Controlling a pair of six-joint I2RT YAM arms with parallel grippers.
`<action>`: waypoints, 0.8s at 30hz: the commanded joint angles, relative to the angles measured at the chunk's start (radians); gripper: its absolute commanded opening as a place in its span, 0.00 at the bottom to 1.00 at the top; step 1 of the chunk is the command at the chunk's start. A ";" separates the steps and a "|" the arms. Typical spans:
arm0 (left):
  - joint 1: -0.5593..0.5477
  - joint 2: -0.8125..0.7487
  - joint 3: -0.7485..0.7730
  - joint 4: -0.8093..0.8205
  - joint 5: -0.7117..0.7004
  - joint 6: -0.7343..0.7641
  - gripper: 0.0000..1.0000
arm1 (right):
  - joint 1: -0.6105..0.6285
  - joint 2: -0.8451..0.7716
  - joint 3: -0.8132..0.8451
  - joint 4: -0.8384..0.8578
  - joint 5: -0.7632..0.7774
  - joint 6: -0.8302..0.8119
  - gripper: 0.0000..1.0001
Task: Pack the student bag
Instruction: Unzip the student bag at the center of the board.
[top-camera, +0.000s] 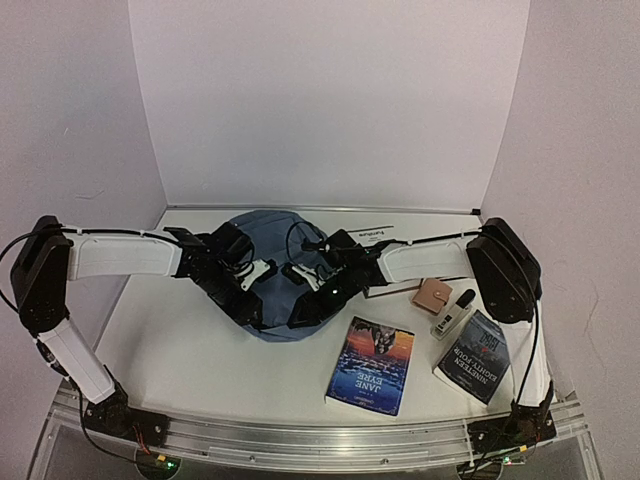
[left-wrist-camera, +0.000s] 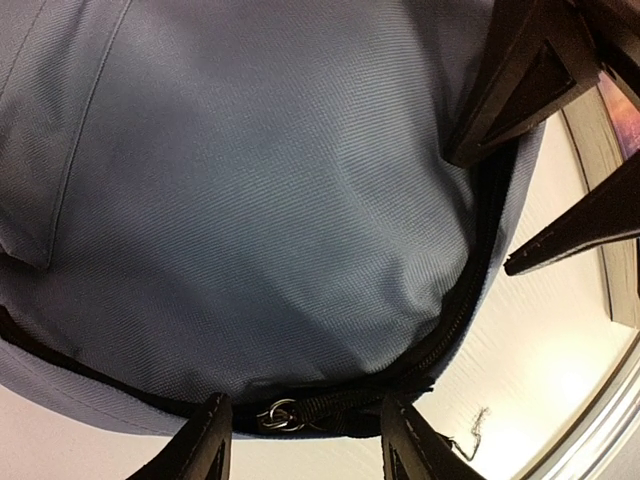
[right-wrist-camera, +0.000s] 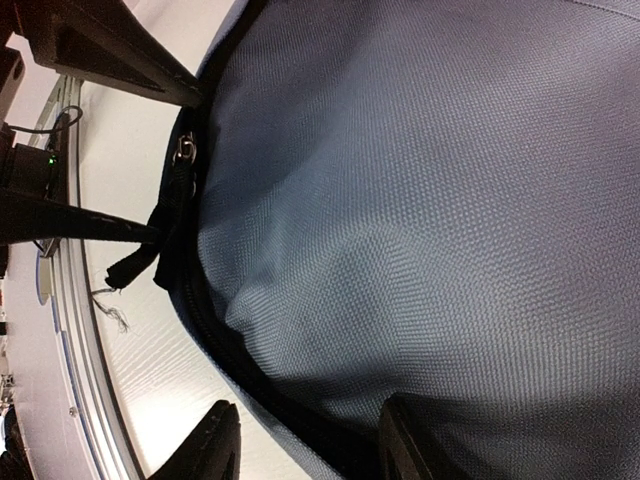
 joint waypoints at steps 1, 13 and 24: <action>-0.016 0.021 0.006 -0.020 -0.008 0.058 0.51 | -0.003 0.000 -0.020 -0.022 0.004 0.008 0.48; -0.034 0.094 0.027 0.002 -0.061 0.081 0.41 | -0.003 0.010 -0.029 -0.022 0.002 0.010 0.48; -0.024 -0.041 -0.027 0.119 -0.118 -0.010 0.02 | -0.002 0.005 -0.045 -0.024 0.035 -0.003 0.47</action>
